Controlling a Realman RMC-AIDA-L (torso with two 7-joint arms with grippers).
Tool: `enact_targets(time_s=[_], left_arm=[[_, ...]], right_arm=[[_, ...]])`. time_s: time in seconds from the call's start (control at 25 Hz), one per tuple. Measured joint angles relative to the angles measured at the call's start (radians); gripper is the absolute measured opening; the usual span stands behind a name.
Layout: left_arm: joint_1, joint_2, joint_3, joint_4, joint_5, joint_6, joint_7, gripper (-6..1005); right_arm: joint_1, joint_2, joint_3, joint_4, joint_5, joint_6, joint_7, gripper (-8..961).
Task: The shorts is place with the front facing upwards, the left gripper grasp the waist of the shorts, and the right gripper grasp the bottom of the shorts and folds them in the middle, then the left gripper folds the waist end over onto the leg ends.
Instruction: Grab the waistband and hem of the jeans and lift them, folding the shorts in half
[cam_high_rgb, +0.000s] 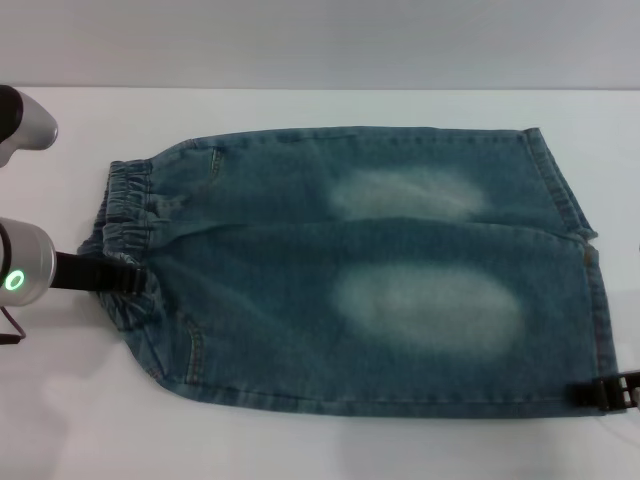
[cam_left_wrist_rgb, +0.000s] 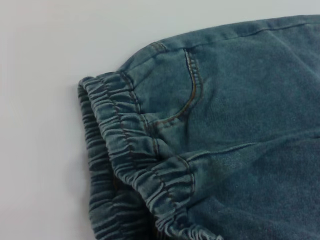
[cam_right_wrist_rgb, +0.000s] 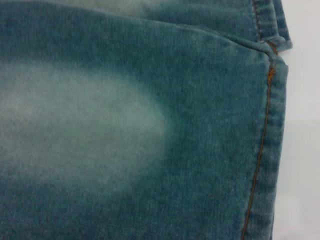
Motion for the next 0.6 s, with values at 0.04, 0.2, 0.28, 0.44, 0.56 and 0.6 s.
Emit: enact_targets(time_s=[0.04, 0.2, 0.28, 0.44, 0.56, 0.6], left_arm=[[0.0, 0.0, 0.0, 0.0, 0.0, 0.0, 0.0, 98], [-0.001, 0.0, 0.001, -0.001, 0.0, 0.0, 0.0, 98], [-0.001, 0.0, 0.001, -0.001, 0.0, 0.0, 0.0, 98], [-0.004, 0.0, 0.001, -0.001, -0.001, 0.002, 0.001, 98], [-0.006, 0.0, 0.0, 0.0, -0.001, 0.002, 0.002, 98], [-0.007, 0.0, 0.0, 0.002, -0.001, 0.002, 0.002, 98]], right_arm=[[0.003, -0.001, 0.003, -0.002, 0.0, 0.003, 0.0, 802], [0.007, -0.003, 0.01, 0.002, 0.003, 0.008, -0.011, 658], [0.008, -0.002, 0.009, 0.008, 0.004, 0.01, -0.02, 582], [0.011, -0.002, 0.008, 0.011, 0.006, 0.012, -0.026, 419], [0.015, -0.002, 0.007, 0.012, 0.006, 0.012, -0.027, 298], [0.017, -0.002, 0.006, 0.01, 0.006, 0.012, -0.028, 258]])
